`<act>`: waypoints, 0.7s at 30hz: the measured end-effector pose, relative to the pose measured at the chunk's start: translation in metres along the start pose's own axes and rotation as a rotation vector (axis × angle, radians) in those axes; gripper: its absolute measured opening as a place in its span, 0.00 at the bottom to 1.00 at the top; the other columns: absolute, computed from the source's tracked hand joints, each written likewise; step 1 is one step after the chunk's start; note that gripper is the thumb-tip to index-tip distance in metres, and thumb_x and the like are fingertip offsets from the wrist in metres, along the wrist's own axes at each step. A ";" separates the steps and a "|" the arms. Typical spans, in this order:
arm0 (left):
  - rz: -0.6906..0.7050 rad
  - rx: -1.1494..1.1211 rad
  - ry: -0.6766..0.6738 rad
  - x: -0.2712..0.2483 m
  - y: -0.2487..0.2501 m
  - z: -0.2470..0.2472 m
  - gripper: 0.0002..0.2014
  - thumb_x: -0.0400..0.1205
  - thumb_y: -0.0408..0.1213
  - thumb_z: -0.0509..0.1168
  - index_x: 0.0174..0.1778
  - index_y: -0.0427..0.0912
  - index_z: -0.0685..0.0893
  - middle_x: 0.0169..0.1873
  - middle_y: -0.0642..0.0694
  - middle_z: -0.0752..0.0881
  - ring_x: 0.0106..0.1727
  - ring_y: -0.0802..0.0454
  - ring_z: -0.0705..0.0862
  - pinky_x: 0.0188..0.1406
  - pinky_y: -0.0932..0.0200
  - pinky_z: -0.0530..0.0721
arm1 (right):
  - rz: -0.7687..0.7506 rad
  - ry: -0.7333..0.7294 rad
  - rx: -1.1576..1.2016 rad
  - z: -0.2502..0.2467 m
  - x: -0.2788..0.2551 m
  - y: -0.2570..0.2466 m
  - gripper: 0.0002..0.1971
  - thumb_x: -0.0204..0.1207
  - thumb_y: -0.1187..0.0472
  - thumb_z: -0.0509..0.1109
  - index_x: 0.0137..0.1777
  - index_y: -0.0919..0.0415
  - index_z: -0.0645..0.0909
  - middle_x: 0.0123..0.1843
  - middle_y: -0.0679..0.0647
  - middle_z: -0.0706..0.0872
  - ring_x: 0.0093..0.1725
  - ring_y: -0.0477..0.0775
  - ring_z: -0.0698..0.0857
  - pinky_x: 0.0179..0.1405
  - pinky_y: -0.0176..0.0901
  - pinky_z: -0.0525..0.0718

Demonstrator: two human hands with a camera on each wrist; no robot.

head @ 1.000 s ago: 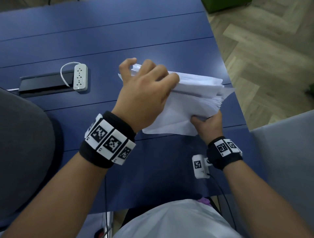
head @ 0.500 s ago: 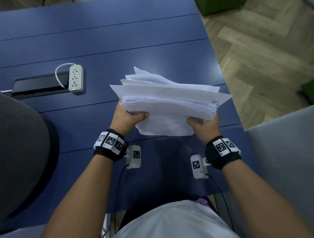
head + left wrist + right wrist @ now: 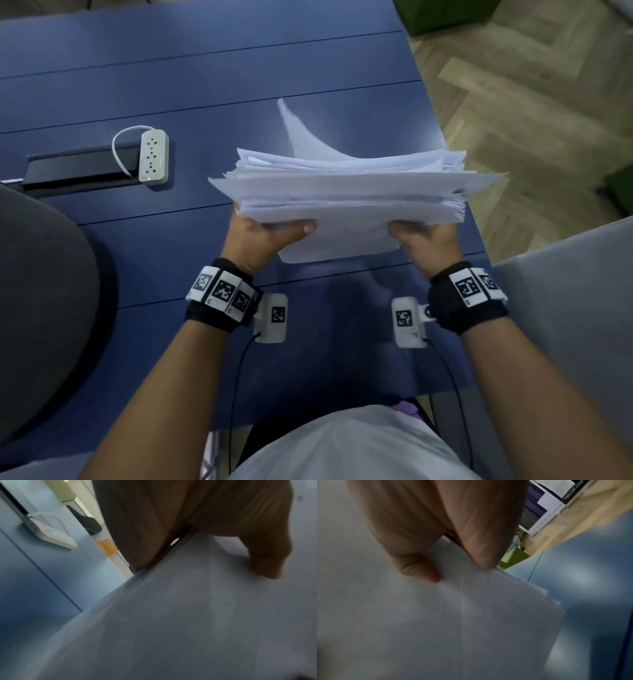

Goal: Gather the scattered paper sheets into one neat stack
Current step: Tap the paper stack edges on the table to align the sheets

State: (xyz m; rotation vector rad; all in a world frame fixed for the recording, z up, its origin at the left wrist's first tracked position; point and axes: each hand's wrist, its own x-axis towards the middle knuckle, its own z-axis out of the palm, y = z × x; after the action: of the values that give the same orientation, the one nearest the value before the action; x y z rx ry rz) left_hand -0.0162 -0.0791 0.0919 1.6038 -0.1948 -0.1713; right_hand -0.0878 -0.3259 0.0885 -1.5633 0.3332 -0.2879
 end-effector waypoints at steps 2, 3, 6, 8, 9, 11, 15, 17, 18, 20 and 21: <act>0.023 0.093 -0.094 0.000 0.001 -0.005 0.47 0.60 0.45 0.88 0.76 0.64 0.75 0.60 0.62 0.88 0.65 0.67 0.84 0.69 0.58 0.83 | -0.003 -0.043 -0.009 -0.006 0.002 -0.002 0.28 0.69 0.91 0.67 0.47 0.53 0.79 0.37 0.36 0.90 0.40 0.27 0.86 0.45 0.24 0.82; 0.022 0.122 -0.115 0.000 -0.002 -0.006 0.50 0.60 0.46 0.86 0.78 0.67 0.70 0.63 0.60 0.86 0.67 0.65 0.83 0.73 0.53 0.81 | -0.005 -0.049 -0.013 -0.008 0.003 -0.001 0.28 0.69 0.91 0.67 0.47 0.54 0.79 0.37 0.36 0.89 0.40 0.27 0.86 0.45 0.24 0.82; -0.041 0.112 -0.111 -0.001 -0.007 -0.004 0.45 0.62 0.42 0.84 0.76 0.52 0.73 0.64 0.55 0.86 0.68 0.60 0.84 0.74 0.48 0.81 | 0.008 -0.044 -0.026 -0.008 0.003 0.002 0.24 0.68 0.90 0.68 0.49 0.59 0.80 0.37 0.36 0.90 0.41 0.32 0.87 0.46 0.29 0.84; -0.082 0.082 -0.071 -0.001 -0.008 0.002 0.34 0.64 0.42 0.84 0.66 0.45 0.84 0.58 0.50 0.90 0.62 0.54 0.88 0.67 0.43 0.86 | 0.032 -0.005 -0.015 -0.007 0.001 0.004 0.25 0.68 0.89 0.69 0.48 0.57 0.82 0.38 0.36 0.91 0.42 0.35 0.88 0.47 0.32 0.85; -0.076 0.068 -0.034 -0.002 -0.006 0.006 0.27 0.65 0.41 0.84 0.60 0.50 0.87 0.54 0.52 0.92 0.59 0.53 0.90 0.63 0.43 0.88 | 0.042 0.022 -0.006 -0.005 0.000 0.004 0.26 0.68 0.89 0.69 0.47 0.54 0.82 0.37 0.36 0.91 0.42 0.35 0.89 0.46 0.32 0.85; -0.060 0.041 0.077 -0.003 -0.001 0.015 0.20 0.68 0.37 0.84 0.54 0.55 0.88 0.49 0.55 0.92 0.54 0.56 0.91 0.56 0.51 0.90 | 0.041 0.064 0.002 0.000 -0.002 0.002 0.25 0.69 0.88 0.69 0.44 0.53 0.82 0.36 0.35 0.91 0.40 0.34 0.88 0.44 0.32 0.85; 0.004 -0.039 0.323 -0.011 0.012 0.034 0.16 0.75 0.26 0.79 0.58 0.34 0.86 0.47 0.56 0.90 0.48 0.65 0.90 0.49 0.65 0.87 | -0.008 0.095 0.006 0.011 -0.008 -0.004 0.25 0.71 0.86 0.67 0.45 0.51 0.84 0.40 0.33 0.91 0.44 0.33 0.89 0.47 0.30 0.85; 0.043 -0.043 0.346 -0.019 0.014 0.036 0.16 0.77 0.25 0.77 0.59 0.33 0.85 0.48 0.55 0.91 0.51 0.62 0.90 0.50 0.64 0.87 | -0.022 0.106 0.012 0.012 -0.011 0.000 0.24 0.73 0.85 0.68 0.50 0.52 0.83 0.42 0.32 0.91 0.46 0.32 0.89 0.49 0.29 0.84; 0.051 -0.034 0.337 -0.023 0.013 0.035 0.16 0.77 0.25 0.77 0.60 0.33 0.85 0.49 0.54 0.91 0.53 0.59 0.91 0.51 0.62 0.88 | -0.017 0.109 0.001 0.012 -0.013 0.004 0.21 0.73 0.84 0.70 0.51 0.56 0.84 0.41 0.32 0.91 0.45 0.32 0.89 0.49 0.30 0.84; 0.038 -0.022 0.287 -0.028 0.007 0.028 0.21 0.74 0.29 0.80 0.61 0.29 0.84 0.52 0.48 0.91 0.54 0.54 0.91 0.53 0.56 0.88 | 0.025 0.115 -0.019 0.010 -0.013 0.014 0.14 0.71 0.83 0.72 0.51 0.66 0.84 0.39 0.35 0.91 0.44 0.35 0.88 0.50 0.37 0.85; 0.008 -0.028 0.254 -0.031 0.003 0.022 0.24 0.71 0.32 0.81 0.60 0.27 0.83 0.51 0.45 0.91 0.53 0.53 0.91 0.52 0.56 0.88 | 0.045 0.109 -0.021 0.009 -0.013 0.018 0.14 0.70 0.83 0.73 0.50 0.67 0.84 0.40 0.36 0.91 0.44 0.36 0.88 0.51 0.39 0.85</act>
State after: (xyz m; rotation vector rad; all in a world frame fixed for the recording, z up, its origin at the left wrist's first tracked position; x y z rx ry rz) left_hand -0.0512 -0.0939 0.0941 1.5801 -0.0023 0.0369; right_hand -0.0974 -0.3128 0.0705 -1.5620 0.4578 -0.3362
